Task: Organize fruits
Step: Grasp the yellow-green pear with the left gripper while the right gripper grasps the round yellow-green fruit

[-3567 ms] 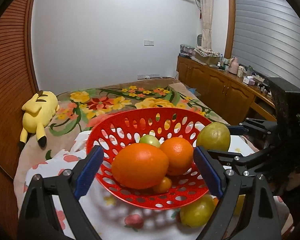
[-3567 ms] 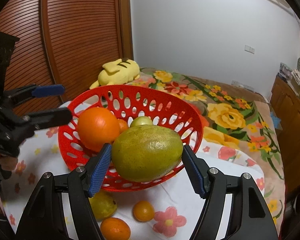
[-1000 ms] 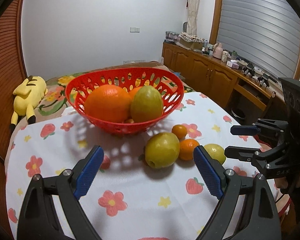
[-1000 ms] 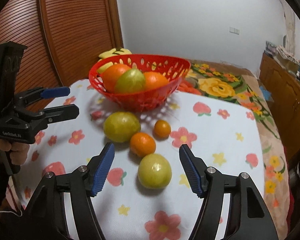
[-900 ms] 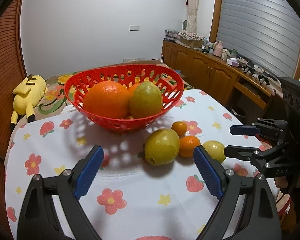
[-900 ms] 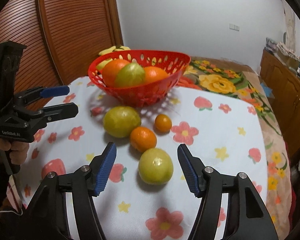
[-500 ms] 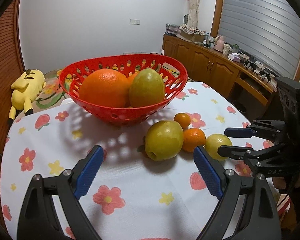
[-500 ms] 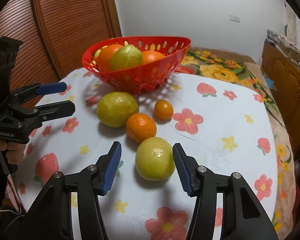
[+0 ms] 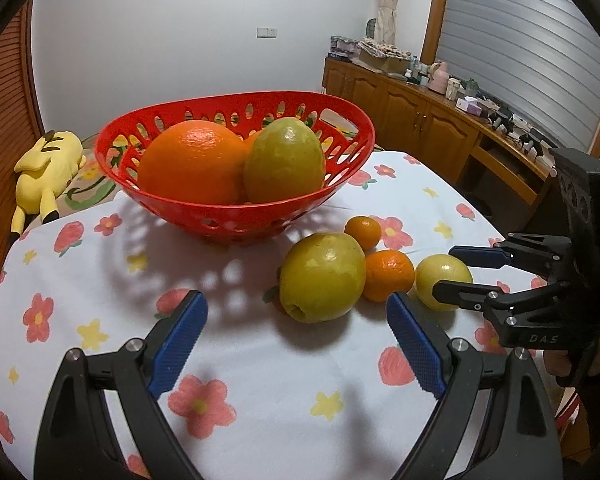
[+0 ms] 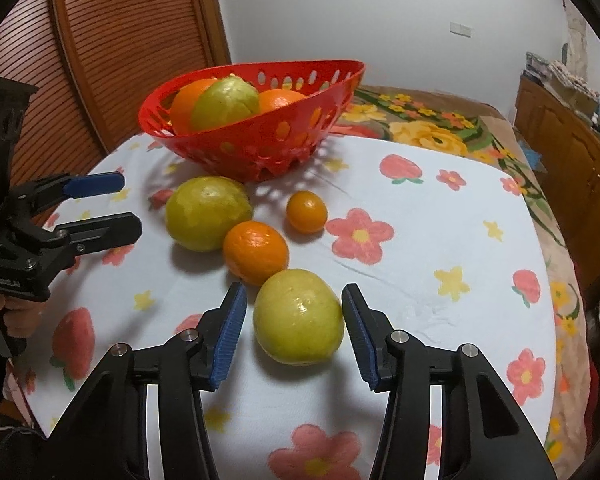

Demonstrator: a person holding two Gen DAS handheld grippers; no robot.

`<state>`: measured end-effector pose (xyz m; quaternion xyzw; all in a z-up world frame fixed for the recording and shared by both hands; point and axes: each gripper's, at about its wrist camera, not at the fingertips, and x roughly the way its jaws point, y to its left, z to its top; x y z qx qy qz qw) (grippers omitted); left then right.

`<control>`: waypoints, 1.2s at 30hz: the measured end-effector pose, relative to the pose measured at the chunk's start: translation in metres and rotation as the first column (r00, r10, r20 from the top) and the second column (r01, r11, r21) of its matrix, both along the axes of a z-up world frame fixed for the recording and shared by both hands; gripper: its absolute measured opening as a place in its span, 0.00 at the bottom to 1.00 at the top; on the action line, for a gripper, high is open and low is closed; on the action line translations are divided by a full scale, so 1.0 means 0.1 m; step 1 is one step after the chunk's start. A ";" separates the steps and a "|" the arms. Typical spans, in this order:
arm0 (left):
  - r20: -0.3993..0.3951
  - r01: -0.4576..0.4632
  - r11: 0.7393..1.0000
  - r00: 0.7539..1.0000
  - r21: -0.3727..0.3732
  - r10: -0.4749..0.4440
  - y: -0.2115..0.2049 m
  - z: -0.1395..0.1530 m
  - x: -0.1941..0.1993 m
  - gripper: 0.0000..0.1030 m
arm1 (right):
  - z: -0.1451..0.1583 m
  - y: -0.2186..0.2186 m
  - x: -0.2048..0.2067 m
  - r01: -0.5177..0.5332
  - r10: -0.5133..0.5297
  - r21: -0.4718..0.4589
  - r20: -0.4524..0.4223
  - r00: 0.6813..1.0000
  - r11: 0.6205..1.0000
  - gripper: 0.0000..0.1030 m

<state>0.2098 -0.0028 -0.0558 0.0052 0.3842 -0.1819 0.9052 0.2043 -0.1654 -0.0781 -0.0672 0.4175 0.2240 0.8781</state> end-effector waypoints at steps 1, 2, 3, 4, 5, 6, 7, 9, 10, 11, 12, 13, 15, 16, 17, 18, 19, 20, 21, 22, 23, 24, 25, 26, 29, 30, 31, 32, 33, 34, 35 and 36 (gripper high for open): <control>-0.001 0.001 1.000 1.000 0.000 -0.001 0.00 -0.01 0.01 0.89 | -0.01 -0.01 0.01 0.004 -0.004 -0.004 -0.001 1.000 1.000 0.49; -0.004 0.003 1.000 1.000 0.000 -0.003 -0.02 -0.01 0.02 0.89 | -0.02 -0.02 0.02 0.007 -0.007 -0.006 -0.004 1.000 1.000 0.49; -0.006 0.005 1.000 1.000 0.000 -0.005 -0.03 -0.02 0.03 0.89 | -0.04 -0.03 0.03 0.010 -0.010 -0.007 -0.006 1.000 1.000 0.49; -0.007 0.007 1.000 1.000 0.001 -0.007 -0.05 -0.02 0.04 0.89 | -0.05 -0.04 0.04 0.012 -0.012 -0.008 -0.009 1.000 1.000 0.49; -0.009 0.011 1.000 1.000 0.003 -0.011 -0.07 -0.03 0.06 0.89 | -0.06 -0.06 0.05 0.015 -0.015 -0.009 -0.012 1.000 1.000 0.49; -0.010 0.013 1.000 1.000 0.006 -0.013 -0.08 -0.04 0.07 0.89 | -0.08 -0.07 0.05 0.017 -0.017 -0.009 -0.014 1.000 1.000 0.49; -0.012 0.014 1.000 1.000 0.007 -0.014 -0.09 -0.04 0.09 0.89 | -0.09 -0.08 0.06 0.018 -0.018 -0.001 -0.017 1.000 1.000 0.49; -0.020 0.016 1.000 1.000 0.006 -0.015 -0.11 -0.05 0.12 0.89 | -0.09 -0.11 0.07 0.015 -0.015 0.016 -0.027 1.000 1.000 0.49; -0.023 0.017 1.000 1.000 0.004 -0.017 -0.12 -0.06 0.14 0.89 | -0.10 -0.12 0.07 0.012 -0.011 0.024 -0.032 0.999 1.000 0.49; -0.025 0.017 1.000 1.000 0.003 -0.017 -0.13 -0.06 0.14 0.89 | -0.10 -0.13 0.07 0.010 -0.009 0.034 -0.040 0.999 0.999 0.49; -0.028 0.017 1.000 0.999 0.002 -0.017 -0.13 -0.07 0.16 0.89 | -0.11 -0.14 0.08 0.010 -0.007 0.044 -0.047 0.999 0.999 0.49; -0.032 0.016 1.000 0.999 0.001 -0.016 -0.13 -0.07 0.17 0.89 | -0.11 -0.15 0.08 0.010 -0.008 0.049 -0.048 0.999 0.999 0.49; -0.040 0.017 1.000 0.999 -0.005 -0.017 -0.14 -0.09 0.20 0.89 | -0.11 -0.15 0.07 0.008 -0.006 0.050 -0.047 0.999 0.999 0.49; -0.044 0.017 1.000 0.999 -0.008 -0.017 -0.14 -0.10 0.22 0.88 | -0.11 -0.15 0.07 0.007 -0.005 0.051 -0.046 0.999 0.999 0.49; -0.047 0.018 1.000 0.999 -0.013 -0.019 -0.14 -0.11 0.23 0.84 | -0.11 -0.15 0.07 0.007 -0.004 0.052 -0.045 0.999 0.999 0.49; -0.048 0.019 1.000 0.999 -0.018 -0.020 -0.14 -0.12 0.23 0.81 | -0.11 -0.15 0.07 0.006 -0.004 0.053 -0.046 0.999 0.999 0.49; -0.054 0.019 1.000 0.998 -0.024 -0.021 -0.14 -0.13 0.24 0.79 | -0.11 -0.16 0.07 0.004 -0.002 0.052 -0.045 0.999 0.999 0.49; -0.060 0.019 0.999 0.998 -0.032 -0.021 -0.14 -0.15 0.26 0.77 | -0.11 -0.15 0.06 0.001 0.001 0.048 -0.041 0.999 0.999 0.49; -0.061 0.021 0.999 0.998 -0.036 -0.023 -0.15 -0.16 0.26 0.75 | -0.11 -0.15 0.05 0.000 0.002 0.046 -0.038 0.999 0.999 0.49; -0.063 0.022 0.999 0.998 -0.039 -0.025 -0.15 -0.17 0.28 0.72 | -0.11 -0.15 0.05 -0.001 0.002 0.046 -0.037 0.999 0.999 0.49; -0.068 0.021 0.999 0.997 -0.040 -0.024 -0.15 -0.18 0.29 0.71 | -0.12 -0.15 0.05 -0.002 0.003 0.046 -0.037 0.999 0.999 0.49; -0.073 0.021 0.999 0.997 -0.043 -0.024 -0.15 -0.19 0.30 0.71 | -0.12 -0.15 0.05 -0.002 0.004 0.048 -0.038 0.999 0.999 0.49; -0.079 0.022 0.999 0.997 -0.047 -0.026 -0.15 -0.21 0.32 0.70 | -0.13 -0.15 0.06 -0.002 0.004 0.050 -0.040 0.999 0.999 0.49; -0.083 0.024 0.998 0.996 -0.050 -0.028 -0.16 -0.22 0.33 0.70 | -0.13 -0.14 0.06 -0.004 0.006 0.051 -0.042 0.999 0.999 0.49; -0.105 0.027 0.999 0.994 -0.046 -0.031 -0.17 -0.28 0.38 0.71 | -0.15 -0.12 0.05 -0.008 0.010 0.048 -0.044 0.999 0.999 0.49; -0.109 0.028 0.998 0.993 -0.051 -0.034 -0.16 -0.29 0.39 0.71 | -0.16 -0.11 0.05 -0.010 0.012 0.044 -0.042 0.999 0.999 0.49; -0.117 0.029 0.998 0.993 -0.059 -0.035 -0.16 -0.30 0.40 0.71 | -0.16 -0.10 0.04 -0.011 0.013 0.040 -0.040 0.999 0.999 0.49; -0.119 0.028 0.998 0.992 -0.064 -0.035 -0.16 -0.30 0.40 0.71 | -0.16 -0.09 0.04 -0.012 0.013 0.037 -0.038 0.999 0.999 0.49; -0.118 0.028 0.997 0.992 -0.066 -0.036 -0.15 -0.30 0.40 0.70 | -0.16 -0.09 0.04 -0.012 0.013 0.035 -0.036 0.999 0.999 0.49; -0.113 0.032 0.997 0.993 -0.073 -0.041 -0.15 -0.29 0.40 0.64 | -0.16 -0.09 0.04 -0.012 0.013 0.034 -0.035 0.999 0.999 0.49; -0.110 0.043 0.995 0.993 -0.086 -0.052 -0.16 -0.28 0.39 0.58 | -0.17 -0.09 0.04 -0.013 0.014 0.034 -0.036 0.999 0.999 0.49; -0.110 0.043 0.996 0.993 -0.084 -0.052 -0.16 -0.27 0.39 0.58 | -0.16 -0.08 0.04 -0.012 0.014 0.035 -0.037 0.999 0.999 0.49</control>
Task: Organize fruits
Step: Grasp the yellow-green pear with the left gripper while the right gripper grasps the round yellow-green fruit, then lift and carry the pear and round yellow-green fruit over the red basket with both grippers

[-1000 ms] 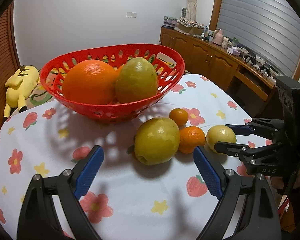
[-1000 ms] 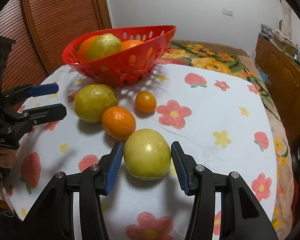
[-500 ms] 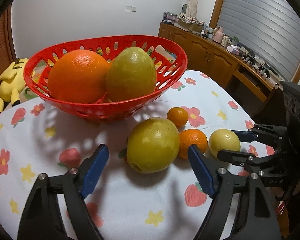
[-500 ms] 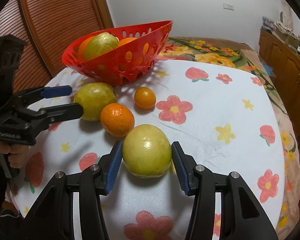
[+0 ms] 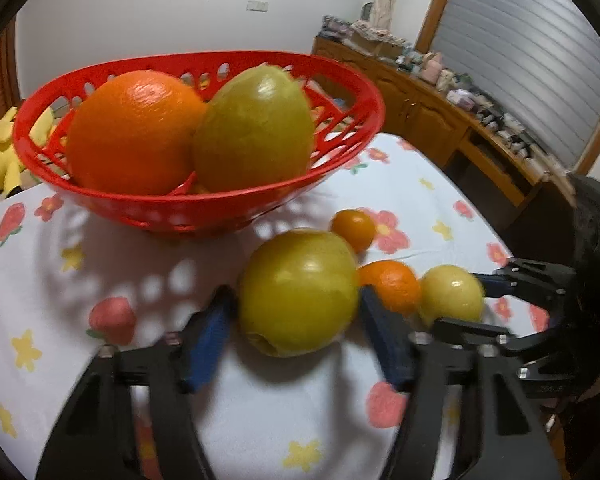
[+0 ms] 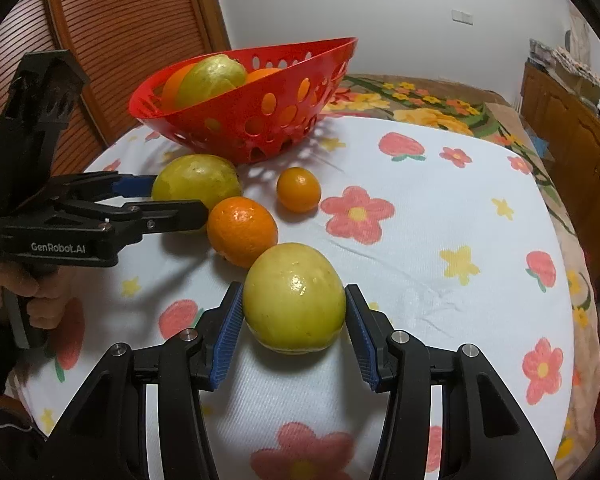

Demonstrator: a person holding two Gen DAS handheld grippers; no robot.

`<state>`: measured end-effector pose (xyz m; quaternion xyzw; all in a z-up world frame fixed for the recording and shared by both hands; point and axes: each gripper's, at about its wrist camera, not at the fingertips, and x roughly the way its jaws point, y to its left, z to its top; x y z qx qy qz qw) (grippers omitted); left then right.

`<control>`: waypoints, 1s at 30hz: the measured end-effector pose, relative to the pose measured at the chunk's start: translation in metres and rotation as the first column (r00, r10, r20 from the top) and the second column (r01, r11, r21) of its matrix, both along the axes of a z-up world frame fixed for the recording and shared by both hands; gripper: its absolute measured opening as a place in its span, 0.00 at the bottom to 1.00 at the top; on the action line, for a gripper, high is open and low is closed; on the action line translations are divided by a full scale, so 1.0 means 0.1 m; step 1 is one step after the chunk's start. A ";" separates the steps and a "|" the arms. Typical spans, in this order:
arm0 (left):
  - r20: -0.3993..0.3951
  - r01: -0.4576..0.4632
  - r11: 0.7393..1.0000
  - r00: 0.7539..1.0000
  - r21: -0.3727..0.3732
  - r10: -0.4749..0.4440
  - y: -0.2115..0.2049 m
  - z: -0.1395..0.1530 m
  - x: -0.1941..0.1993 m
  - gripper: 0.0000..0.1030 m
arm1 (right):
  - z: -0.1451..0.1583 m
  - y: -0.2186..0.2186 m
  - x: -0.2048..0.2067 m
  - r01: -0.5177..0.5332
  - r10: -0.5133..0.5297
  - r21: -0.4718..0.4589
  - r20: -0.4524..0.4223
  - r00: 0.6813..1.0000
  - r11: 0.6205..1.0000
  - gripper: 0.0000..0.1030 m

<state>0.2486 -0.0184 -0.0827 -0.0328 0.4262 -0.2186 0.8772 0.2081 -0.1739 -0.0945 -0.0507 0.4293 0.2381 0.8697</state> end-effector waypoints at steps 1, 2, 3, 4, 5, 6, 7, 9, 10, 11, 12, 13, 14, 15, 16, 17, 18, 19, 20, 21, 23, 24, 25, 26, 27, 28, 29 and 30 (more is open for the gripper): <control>0.001 0.000 1.000 1.000 0.007 0.000 -0.01 0.00 -0.01 0.58 | 0.00 0.00 0.00 0.000 0.000 0.000 0.000 1.000 1.000 0.49; 0.005 0.003 1.000 1.000 0.018 -0.003 -0.02 0.01 -0.03 0.58 | 0.00 0.00 0.00 0.001 -0.001 0.001 0.000 1.000 1.000 0.49; 0.006 0.003 1.000 1.000 0.022 -0.004 -0.02 0.01 -0.04 0.58 | 0.00 0.00 0.00 0.001 -0.001 0.001 0.000 1.000 1.000 0.49; 0.005 0.001 1.000 1.000 0.021 -0.002 -0.01 0.00 -0.06 0.58 | 0.00 0.01 0.00 0.002 -0.002 0.002 0.000 1.000 1.000 0.49; 0.003 0.001 1.000 1.000 0.020 -0.001 0.00 0.00 -0.07 0.58 | -0.01 0.01 0.00 0.002 -0.002 0.004 -0.001 1.000 1.000 0.49; -0.001 -0.001 1.000 1.000 0.019 0.001 0.01 0.00 -0.09 0.58 | -0.01 0.01 0.00 0.002 -0.002 0.005 -0.002 1.000 1.000 0.49; -0.002 -0.004 1.000 1.000 0.020 0.004 0.03 0.01 -0.11 0.58 | -0.02 0.01 0.00 0.002 -0.002 0.005 -0.005 1.000 1.000 0.49; 0.003 -0.005 1.000 1.000 0.028 0.004 0.05 0.02 -0.14 0.57 | -0.02 0.02 -0.01 -0.001 0.001 0.002 -0.007 1.000 1.000 0.49; 0.006 -0.003 0.999 1.000 0.033 0.002 0.07 0.02 -0.16 0.57 | -0.02 0.03 -0.01 -0.002 0.002 -0.002 -0.005 1.000 1.000 0.49; 0.009 -0.002 0.999 1.000 0.037 0.001 0.08 0.02 -0.19 0.57 | -0.02 0.04 -0.02 -0.002 0.002 -0.005 -0.003 1.000 1.000 0.49; 0.012 -0.002 0.999 1.000 0.040 0.001 0.09 0.03 -0.21 0.57 | -0.02 0.03 -0.01 -0.001 0.001 -0.007 -0.002 1.000 1.000 0.49; 0.016 -0.002 0.999 1.000 0.042 0.001 0.11 0.03 -0.24 0.57 | -0.02 0.03 0.00 -0.001 0.001 -0.006 -0.002 1.000 1.000 0.50; 0.023 0.000 0.999 1.000 0.045 -0.001 0.12 0.04 -0.28 0.57 | -0.02 0.03 0.00 0.004 -0.004 -0.005 -0.001 1.000 1.000 0.50; 0.027 0.000 0.999 1.000 0.047 -0.001 0.13 0.04 -0.29 0.57 | -0.02 0.03 0.00 0.008 -0.008 -0.004 0.000 1.000 1.000 0.50; 0.033 -0.002 0.999 0.999 0.046 0.001 0.15 0.05 -0.32 0.56 | -0.02 0.03 0.00 0.010 -0.010 -0.003 0.001 1.000 1.000 0.49; 0.036 -0.003 0.999 0.999 0.044 0.002 0.16 0.07 -0.34 0.56 | -0.02 0.03 0.00 0.013 -0.013 -0.003 0.003 1.000 1.000 0.49; 0.040 -0.004 0.999 0.999 0.039 0.003 0.17 0.08 -0.35 0.56 | -0.02 0.03 -0.01 0.016 -0.016 -0.005 0.004 1.000 1.000 0.49; 0.044 -0.006 0.999 0.999 0.034 0.004 0.19 0.10 -0.37 0.56 | -0.02 0.03 -0.01 0.019 -0.019 -0.009 0.007 1.000 1.000 0.49; 0.047 -0.007 1.000 0.999 0.030 0.005 0.21 0.11 -0.39 0.55 | -0.01 0.03 -0.02 0.020 -0.020 -0.014 0.009 1.000 1.000 0.49; 0.050 -0.004 1.000 0.999 0.029 0.003 0.22 0.12 -0.40 0.55 | -0.01 0.03 -0.02 0.021 -0.021 -0.017 0.011 1.000 1.000 0.49; 0.049 -0.003 1.000 0.999 0.031 0.001 0.23 0.12 -0.44 0.55 | -0.01 0.02 -0.03 0.024 -0.024 -0.017 0.013 1.000 1.000 0.49; 0.048 -0.001 0.999 0.999 0.034 -0.001 0.24 0.11 -0.44 0.55 | 0.00 0.02 -0.03 0.028 -0.028 -0.016 0.014 1.000 0.999 0.49; 0.050 0.003 0.999 0.999 0.038 -0.005 0.23 0.12 -0.45 0.55 | 0.00 0.01 -0.03 0.032 -0.032 -0.015 0.013 0.999 0.999 0.49; 0.051 0.005 0.999 0.999 0.042 -0.008 0.23 0.12 -0.46 0.55 | -0.01 0.01 -0.03 0.033 -0.032 -0.014 0.011 0.999 0.999 0.49; 0.054 0.003 0.999 0.999 0.043 -0.005 0.22 0.13 -0.47 0.55 | -0.01 0.00 -0.03 0.033 -0.033 -0.013 0.010 0.999 0.999 0.49; 0.059 -0.001 0.999 0.998 0.041 -0.001 0.23 0.14 -0.48 0.55 | -0.01 0.00 -0.04 0.035 -0.035 -0.011 0.010 0.999 0.999 0.49; 0.062 -0.001 0.999 0.998 0.039 -0.001 0.23 0.15 -0.49 0.55 | 0.00 0.00 -0.04 0.037 -0.037 -0.010 0.012 0.999 0.999 0.49; 0.065 -0.002 0.999 0.998 0.036 0.000 0.23 0.16 -0.49 0.54 | 0.00 0.00 -0.04 0.036 -0.036 -0.008 0.014 0.999 0.999 0.49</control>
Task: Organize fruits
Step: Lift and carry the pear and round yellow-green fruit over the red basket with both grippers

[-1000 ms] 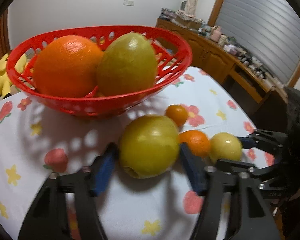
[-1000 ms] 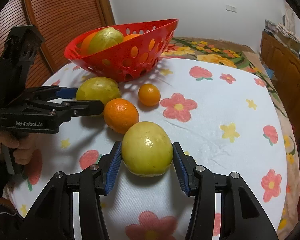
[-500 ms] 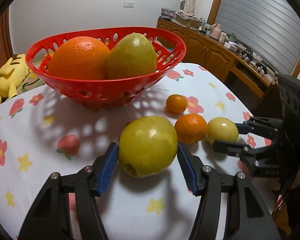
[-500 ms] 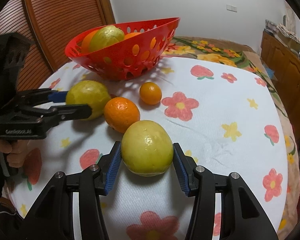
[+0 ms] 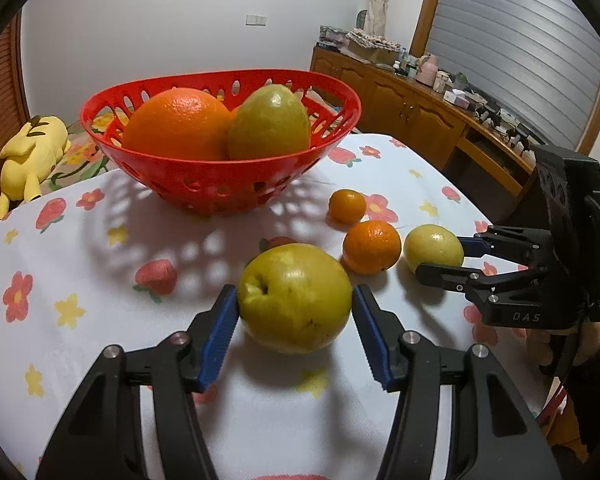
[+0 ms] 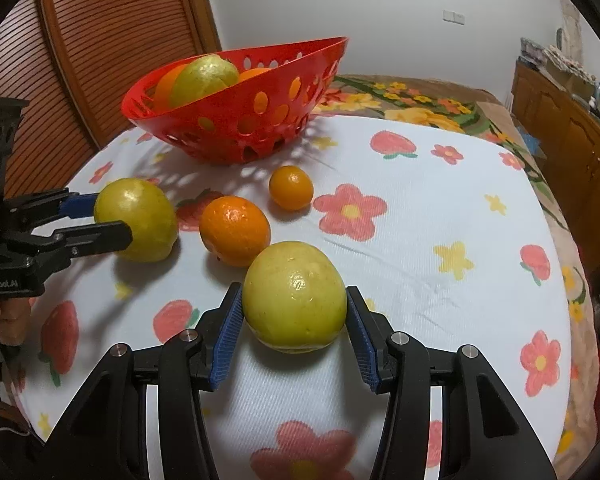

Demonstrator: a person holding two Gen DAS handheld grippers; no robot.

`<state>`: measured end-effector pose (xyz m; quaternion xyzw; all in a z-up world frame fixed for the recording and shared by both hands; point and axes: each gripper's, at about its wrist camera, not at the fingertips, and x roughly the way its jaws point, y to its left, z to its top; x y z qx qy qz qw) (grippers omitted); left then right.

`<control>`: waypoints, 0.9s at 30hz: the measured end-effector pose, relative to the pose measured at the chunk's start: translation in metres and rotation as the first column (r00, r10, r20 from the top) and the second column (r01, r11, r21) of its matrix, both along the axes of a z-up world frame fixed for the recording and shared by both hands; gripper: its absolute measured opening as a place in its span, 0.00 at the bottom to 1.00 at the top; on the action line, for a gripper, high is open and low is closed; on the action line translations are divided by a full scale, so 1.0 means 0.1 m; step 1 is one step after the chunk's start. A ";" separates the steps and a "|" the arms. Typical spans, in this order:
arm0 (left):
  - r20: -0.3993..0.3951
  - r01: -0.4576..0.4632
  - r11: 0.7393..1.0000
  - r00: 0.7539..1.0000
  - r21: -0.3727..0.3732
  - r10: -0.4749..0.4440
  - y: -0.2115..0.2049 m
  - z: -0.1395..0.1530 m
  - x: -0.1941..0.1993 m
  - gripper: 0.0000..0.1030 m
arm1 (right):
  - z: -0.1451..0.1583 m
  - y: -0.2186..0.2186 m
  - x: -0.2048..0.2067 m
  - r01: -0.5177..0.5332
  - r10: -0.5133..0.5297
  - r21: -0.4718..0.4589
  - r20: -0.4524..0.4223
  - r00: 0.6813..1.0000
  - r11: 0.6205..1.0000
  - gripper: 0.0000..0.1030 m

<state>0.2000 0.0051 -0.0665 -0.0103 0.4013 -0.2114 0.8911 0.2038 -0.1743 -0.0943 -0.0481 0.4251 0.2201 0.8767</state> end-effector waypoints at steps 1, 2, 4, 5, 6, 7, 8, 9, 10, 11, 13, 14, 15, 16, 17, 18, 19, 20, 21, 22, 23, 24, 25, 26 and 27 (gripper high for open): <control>0.004 -0.002 1.000 1.000 -0.004 0.002 0.01 0.01 -0.01 0.54 | 0.00 0.00 0.00 -0.001 0.001 0.002 0.000 1.000 1.000 0.49; 0.009 -0.004 1.000 1.000 -0.006 0.004 0.02 0.02 -0.02 0.54 | 0.01 0.00 0.00 -0.005 0.005 0.006 0.000 1.000 1.000 0.49; 0.018 -0.008 1.000 1.000 -0.011 0.008 0.03 0.04 -0.04 0.54 | 0.02 0.01 -0.01 -0.013 0.013 0.009 0.002 1.000 1.000 0.49; 0.023 -0.008 1.000 1.000 -0.010 0.008 0.03 0.06 -0.05 0.54 | 0.03 0.01 -0.01 -0.014 0.014 0.010 0.004 1.000 1.000 0.49; 0.027 -0.009 1.000 1.000 -0.007 0.009 0.03 0.07 -0.06 0.54 | 0.03 0.01 -0.02 -0.015 0.015 0.010 0.006 1.000 1.000 0.49; 0.031 -0.011 1.000 0.999 -0.007 0.011 0.02 0.08 -0.07 0.54 | 0.04 0.00 -0.02 -0.017 0.017 0.014 0.008 1.000 1.000 0.49; 0.035 -0.010 1.000 0.999 -0.010 0.011 0.03 0.10 -0.08 0.54 | 0.05 0.00 -0.02 -0.017 0.017 0.016 0.008 1.000 1.000 0.49; 0.039 -0.011 1.000 0.999 -0.014 0.012 0.03 0.11 -0.10 0.54 | 0.05 0.00 -0.02 -0.017 0.017 0.018 0.010 1.000 1.000 0.49; 0.045 -0.010 1.000 0.999 -0.019 0.011 0.04 0.14 -0.11 0.54 | 0.06 0.00 -0.03 -0.018 0.018 0.019 0.011 1.000 1.000 0.49; 0.051 -0.010 1.000 0.999 -0.024 0.011 0.05 0.17 -0.12 0.54 | 0.07 0.00 -0.03 -0.020 0.020 0.022 0.014 1.000 1.000 0.49; 0.062 -0.013 0.999 0.998 -0.030 0.015 0.06 0.22 -0.14 0.54 | 0.11 -0.01 -0.04 -0.021 0.020 0.028 0.022 1.000 0.999 0.49; 0.072 -0.014 0.999 0.997 -0.032 0.017 0.07 0.26 -0.15 0.54 | 0.13 -0.01 -0.05 -0.021 0.020 0.030 0.027 0.999 0.999 0.49; 0.078 -0.015 0.999 0.997 -0.034 0.018 0.07 0.29 -0.15 0.54 | 0.16 0.00 -0.05 -0.022 0.021 0.033 0.031 0.999 0.999 0.49; 0.087 -0.017 0.999 0.996 -0.038 0.021 0.08 0.34 -0.15 0.54 | 0.19 -0.01 -0.05 -0.024 0.022 0.036 0.038 0.999 0.999 0.49; 0.093 -0.019 0.999 0.995 -0.038 0.022 0.08 0.37 -0.15 0.54 | 0.23 -0.01 -0.05 -0.024 0.023 0.038 0.045 0.999 0.999 0.49; 0.101 -0.021 0.999 0.995 -0.040 0.025 0.09 0.40 -0.15 0.54 | 0.26 0.00 -0.05 -0.025 0.023 0.039 0.052 0.998 0.999 0.49; 0.111 -0.023 0.999 0.993 -0.045 0.027 0.10 0.45 -0.15 0.54 | 0.30 0.00 -0.05 -0.027 0.025 0.041 0.060 0.998 0.999 0.49; 0.117 -0.025 0.999 0.993 -0.047 0.030 0.10 0.48 -0.14 0.54 | 0.35 0.00 -0.05 -0.029 0.026 0.043 0.069 0.997 0.999 0.49; 0.125 -0.028 0.998 0.992 -0.049 0.034 0.11 0.52 -0.14 0.54 | 0.39 0.01 -0.05 -0.031 0.028 0.045 0.077 0.997 0.999 0.49; 0.135 -0.030 0.998 0.990 -0.053 0.037 0.13 0.57 -0.12 0.54 | 0.42 0.01 -0.05 -0.034 0.030 0.046 0.085 0.996 0.998 0.49; 0.142 -0.032 0.998 0.989 -0.056 0.040 0.14 0.61 -0.11 0.54 | 0.47 0.02 -0.05 -0.036 0.031 0.048 0.094 0.995 0.998 0.49; 0.148 -0.035 0.998 0.988 -0.059 0.043 0.15 0.64 -0.09 0.54 | 0.51 0.03 -0.04 -0.039 0.034 0.049 0.103 0.994 0.998 0.49; 0.155 -0.038 0.997 0.987 -0.060 0.047 0.17 0.68 -0.07 0.54 | 0.54 0.04 -0.04 -0.042 0.037 0.050 0.110 0.993 0.998 0.49; 0.159 -0.041 0.997 0.986 -0.060 0.050 0.18 0.71 -0.05 0.54 | 0.59 0.05 -0.02 -0.046 0.040 0.051 0.121 0.992 0.998 0.49; 0.163 -0.044 0.997 0.985 -0.061 0.054 0.19 0.74 -0.03 0.54 | 0.63 0.06 -0.01 -0.048 0.041 0.053 0.130 0.991 0.997 0.49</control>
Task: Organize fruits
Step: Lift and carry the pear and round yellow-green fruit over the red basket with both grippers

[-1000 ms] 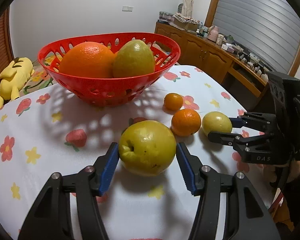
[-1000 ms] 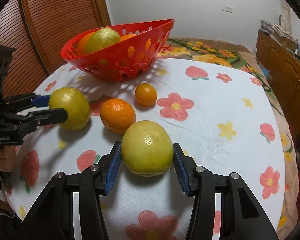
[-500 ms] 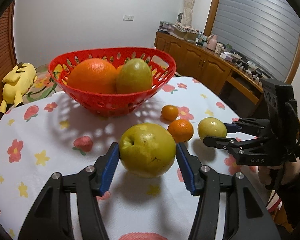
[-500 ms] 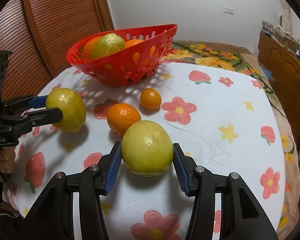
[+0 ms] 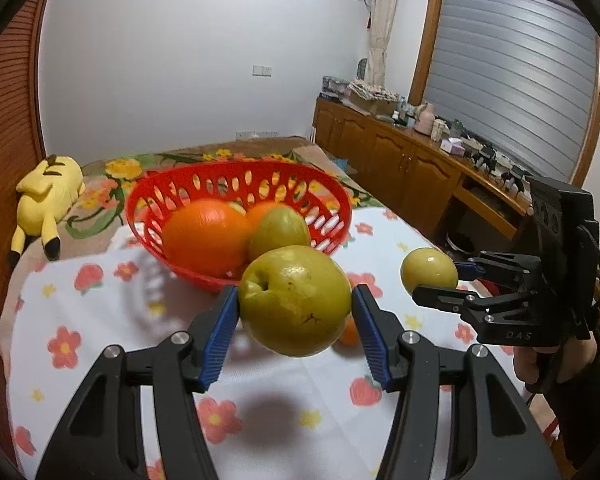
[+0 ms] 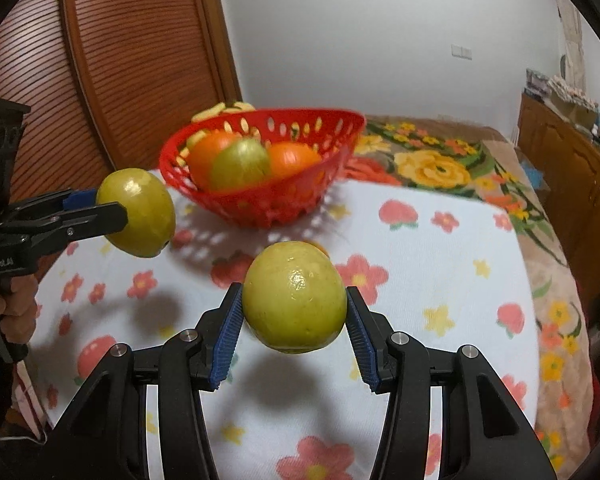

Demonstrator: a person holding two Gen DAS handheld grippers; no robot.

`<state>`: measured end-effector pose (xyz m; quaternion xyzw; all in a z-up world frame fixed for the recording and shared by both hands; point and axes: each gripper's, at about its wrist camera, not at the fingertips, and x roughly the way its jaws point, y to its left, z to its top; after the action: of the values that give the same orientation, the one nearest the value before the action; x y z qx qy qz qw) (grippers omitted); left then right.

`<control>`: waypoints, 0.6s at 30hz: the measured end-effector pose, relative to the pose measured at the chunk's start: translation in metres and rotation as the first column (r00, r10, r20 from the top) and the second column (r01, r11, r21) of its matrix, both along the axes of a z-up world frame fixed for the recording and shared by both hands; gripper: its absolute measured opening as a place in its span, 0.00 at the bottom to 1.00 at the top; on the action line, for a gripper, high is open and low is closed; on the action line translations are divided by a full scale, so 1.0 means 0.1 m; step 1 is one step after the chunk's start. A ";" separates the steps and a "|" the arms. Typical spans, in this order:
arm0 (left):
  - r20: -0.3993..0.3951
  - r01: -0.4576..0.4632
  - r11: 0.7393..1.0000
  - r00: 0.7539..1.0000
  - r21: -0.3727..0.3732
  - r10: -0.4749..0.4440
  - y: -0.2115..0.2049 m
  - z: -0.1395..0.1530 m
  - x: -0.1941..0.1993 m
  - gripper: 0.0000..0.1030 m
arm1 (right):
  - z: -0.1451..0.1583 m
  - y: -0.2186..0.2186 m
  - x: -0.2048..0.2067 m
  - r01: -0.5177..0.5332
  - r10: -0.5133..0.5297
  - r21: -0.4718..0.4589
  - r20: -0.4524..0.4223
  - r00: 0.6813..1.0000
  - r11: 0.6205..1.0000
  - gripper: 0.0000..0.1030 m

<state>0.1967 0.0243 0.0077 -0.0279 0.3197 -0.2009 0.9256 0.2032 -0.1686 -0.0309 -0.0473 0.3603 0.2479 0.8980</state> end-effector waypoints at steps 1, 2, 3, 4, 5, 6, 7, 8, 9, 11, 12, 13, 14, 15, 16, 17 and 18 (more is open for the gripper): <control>0.007 -0.004 1.000 1.000 0.002 0.004 0.02 0.04 0.03 0.54 | 0.04 0.01 0.02 -0.003 0.002 0.003 0.009 1.000 1.000 0.49; 0.013 -0.007 1.000 1.000 0.003 0.007 0.02 0.07 0.04 0.54 | 0.08 0.02 0.04 -0.006 0.005 0.009 0.018 1.000 1.000 0.49; 0.016 -0.010 1.000 1.000 0.003 0.010 0.04 0.09 0.05 0.54 | 0.11 0.03 0.06 -0.007 0.007 0.013 0.023 1.000 1.000 0.49; 0.019 -0.016 1.000 1.000 0.002 0.016 0.06 0.13 0.09 0.54 | 0.15 0.04 0.09 -0.012 0.011 0.019 0.030 0.999 1.000 0.49; 0.022 -0.021 1.000 1.000 0.002 0.021 0.07 0.15 0.12 0.54 | 0.18 0.05 0.10 -0.016 0.015 0.021 0.034 0.999 1.000 0.49; 0.024 -0.024 1.000 0.999 0.003 0.024 0.09 0.16 0.14 0.54 | 0.20 0.06 0.13 -0.019 0.018 0.023 0.037 0.999 1.000 0.49; 0.025 -0.030 1.000 0.999 0.002 0.029 0.10 0.18 0.17 0.54 | 0.23 0.07 0.16 -0.023 0.022 0.026 0.040 0.999 0.999 0.49; 0.026 -0.036 0.999 0.999 0.002 0.036 0.12 0.20 0.21 0.54 | 0.26 0.08 0.19 -0.028 0.027 0.028 0.044 0.999 0.999 0.49; 0.027 -0.040 0.999 0.999 0.002 0.040 0.14 0.22 0.25 0.54 | 0.29 0.10 0.23 -0.035 0.033 0.028 0.048 0.998 0.999 0.49; 0.030 -0.049 0.999 0.998 0.001 0.049 0.17 0.22 0.31 0.54 | 0.33 0.13 0.32 -0.047 0.045 0.027 0.054 0.998 0.999 0.49; 0.029 -0.052 0.999 0.998 0.001 0.052 0.17 0.22 0.32 0.54 | 0.35 0.14 0.34 -0.051 0.050 0.026 0.056 0.997 0.998 0.49; 0.029 -0.055 0.998 0.998 -0.001 0.055 0.19 0.23 0.36 0.54 | 0.36 0.16 0.38 -0.058 0.056 0.025 0.058 0.997 0.998 0.49; 0.029 -0.060 0.998 0.998 -0.004 0.060 0.21 0.23 0.40 0.54 | 0.38 0.18 0.44 -0.063 0.062 0.024 0.058 0.996 0.998 0.49; 0.027 -0.063 0.998 0.998 -0.005 0.063 0.22 0.23 0.44 0.54 | 0.39 0.19 0.48 -0.068 0.066 0.023 0.058 0.996 0.997 0.49; 0.024 -0.067 0.998 0.997 -0.006 0.067 0.24 0.23 0.49 0.54 | 0.40 0.22 0.54 -0.075 0.073 0.019 0.057 0.996 0.997 0.49; 0.022 -0.070 0.998 0.997 -0.005 0.070 0.25 0.24 0.52 0.54 | 0.40 0.23 0.58 -0.079 0.078 0.017 0.057 0.995 0.997 0.49; 0.019 -0.073 0.997 0.997 -0.004 0.073 0.26 0.24 0.56 0.54 | 0.40 0.25 0.62 -0.083 0.082 0.015 0.055 0.995 0.996 0.49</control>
<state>0.2530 0.0506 0.0318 -0.0393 0.3090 -0.1678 0.9353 0.2653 -0.1435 0.0095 -0.0613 0.3312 0.2866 0.8969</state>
